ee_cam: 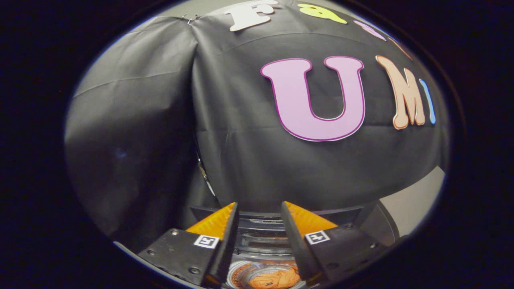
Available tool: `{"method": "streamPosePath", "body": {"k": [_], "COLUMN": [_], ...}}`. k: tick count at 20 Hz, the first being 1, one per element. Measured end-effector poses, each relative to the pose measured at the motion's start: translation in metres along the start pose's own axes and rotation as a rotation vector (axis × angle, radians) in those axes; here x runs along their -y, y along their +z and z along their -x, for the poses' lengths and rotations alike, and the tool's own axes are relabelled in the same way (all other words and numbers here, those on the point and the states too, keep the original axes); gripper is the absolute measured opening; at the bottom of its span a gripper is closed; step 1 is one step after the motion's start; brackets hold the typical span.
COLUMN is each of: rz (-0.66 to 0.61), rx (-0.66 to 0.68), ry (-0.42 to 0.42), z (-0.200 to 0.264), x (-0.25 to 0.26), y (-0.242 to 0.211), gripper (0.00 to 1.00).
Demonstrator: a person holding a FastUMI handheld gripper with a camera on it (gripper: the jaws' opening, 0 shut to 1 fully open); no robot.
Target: Put the clothes into the washing machine and then close the washing machine lid.
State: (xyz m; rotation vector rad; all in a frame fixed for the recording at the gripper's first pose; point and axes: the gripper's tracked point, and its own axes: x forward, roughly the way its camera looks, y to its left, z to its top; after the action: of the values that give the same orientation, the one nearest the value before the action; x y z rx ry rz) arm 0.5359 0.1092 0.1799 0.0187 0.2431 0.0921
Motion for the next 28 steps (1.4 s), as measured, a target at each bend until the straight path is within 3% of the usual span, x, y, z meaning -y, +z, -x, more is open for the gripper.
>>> {"method": "streamPosePath", "body": {"k": [5,16,20,28], "rz": [0.132,0.074,-0.008,-0.006], "rx": [0.04,-0.157,-0.164,-0.209], "ry": [-0.11,-0.209,-0.204,-0.184], "z": [-0.03,-0.077,-0.075,-0.076], "x": [0.019,0.038,0.035,0.036], "y": [0.005,-0.037,-0.029,-0.031], "gripper": [0.99,0.97,0.96,0.96]}}
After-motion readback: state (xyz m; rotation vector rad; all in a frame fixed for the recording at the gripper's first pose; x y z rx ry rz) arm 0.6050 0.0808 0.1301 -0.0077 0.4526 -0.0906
